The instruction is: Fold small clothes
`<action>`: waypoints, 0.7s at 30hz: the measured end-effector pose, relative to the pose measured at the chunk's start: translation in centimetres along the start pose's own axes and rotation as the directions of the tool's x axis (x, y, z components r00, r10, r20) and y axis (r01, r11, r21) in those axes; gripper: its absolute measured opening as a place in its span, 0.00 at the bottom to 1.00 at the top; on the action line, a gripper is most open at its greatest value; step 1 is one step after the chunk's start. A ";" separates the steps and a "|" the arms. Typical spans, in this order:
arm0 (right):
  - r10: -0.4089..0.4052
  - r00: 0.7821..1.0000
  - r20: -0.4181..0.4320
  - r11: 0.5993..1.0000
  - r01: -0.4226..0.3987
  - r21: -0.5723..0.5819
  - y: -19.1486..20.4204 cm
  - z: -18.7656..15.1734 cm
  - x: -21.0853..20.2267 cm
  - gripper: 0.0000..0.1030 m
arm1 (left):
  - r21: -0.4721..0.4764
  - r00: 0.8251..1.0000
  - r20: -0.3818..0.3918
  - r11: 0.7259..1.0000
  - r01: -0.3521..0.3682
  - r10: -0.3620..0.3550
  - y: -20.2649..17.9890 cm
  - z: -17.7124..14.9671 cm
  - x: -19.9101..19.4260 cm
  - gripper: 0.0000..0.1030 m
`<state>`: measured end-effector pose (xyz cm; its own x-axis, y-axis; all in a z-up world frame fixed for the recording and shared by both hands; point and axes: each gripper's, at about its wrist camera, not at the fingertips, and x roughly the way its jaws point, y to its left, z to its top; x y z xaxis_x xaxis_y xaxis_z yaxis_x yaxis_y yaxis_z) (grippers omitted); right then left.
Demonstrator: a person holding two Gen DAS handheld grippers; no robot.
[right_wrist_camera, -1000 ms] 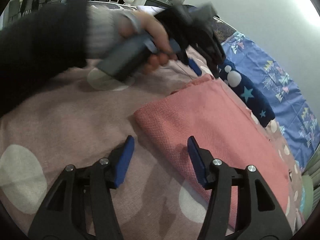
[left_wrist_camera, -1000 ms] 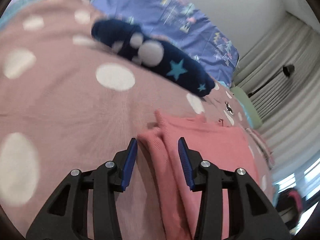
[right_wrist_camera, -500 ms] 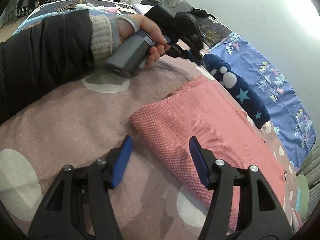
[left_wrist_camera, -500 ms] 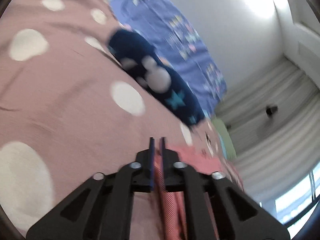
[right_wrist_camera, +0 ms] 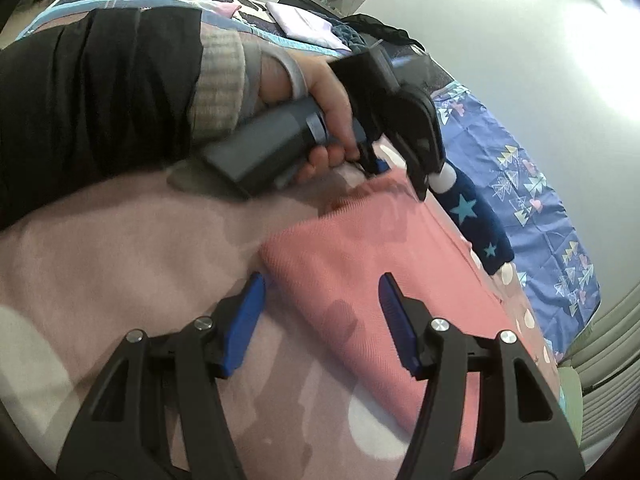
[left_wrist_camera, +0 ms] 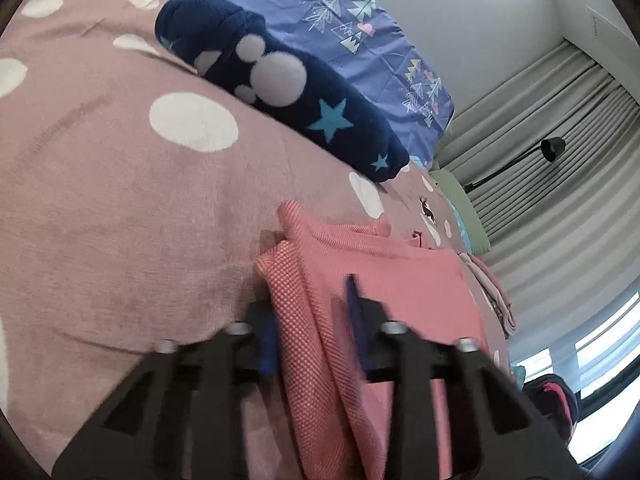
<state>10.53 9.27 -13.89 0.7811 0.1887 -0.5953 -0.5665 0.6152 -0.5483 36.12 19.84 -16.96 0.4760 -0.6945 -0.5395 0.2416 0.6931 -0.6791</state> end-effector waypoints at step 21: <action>0.085 0.996 -0.034 0.990 -0.081 0.119 -0.3 1.3 0.6 0.17 | 0.037 0.995 0.036 0.995 -0.091 0.090 -0.2 0.1 -0.4 0.23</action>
<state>11.54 10.18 -13.33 0.7204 0.2145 -0.6595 -0.5924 0.6848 -0.4243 35.99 19.99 -16.56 0.5257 -0.6219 -0.5805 0.2279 0.7604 -0.6082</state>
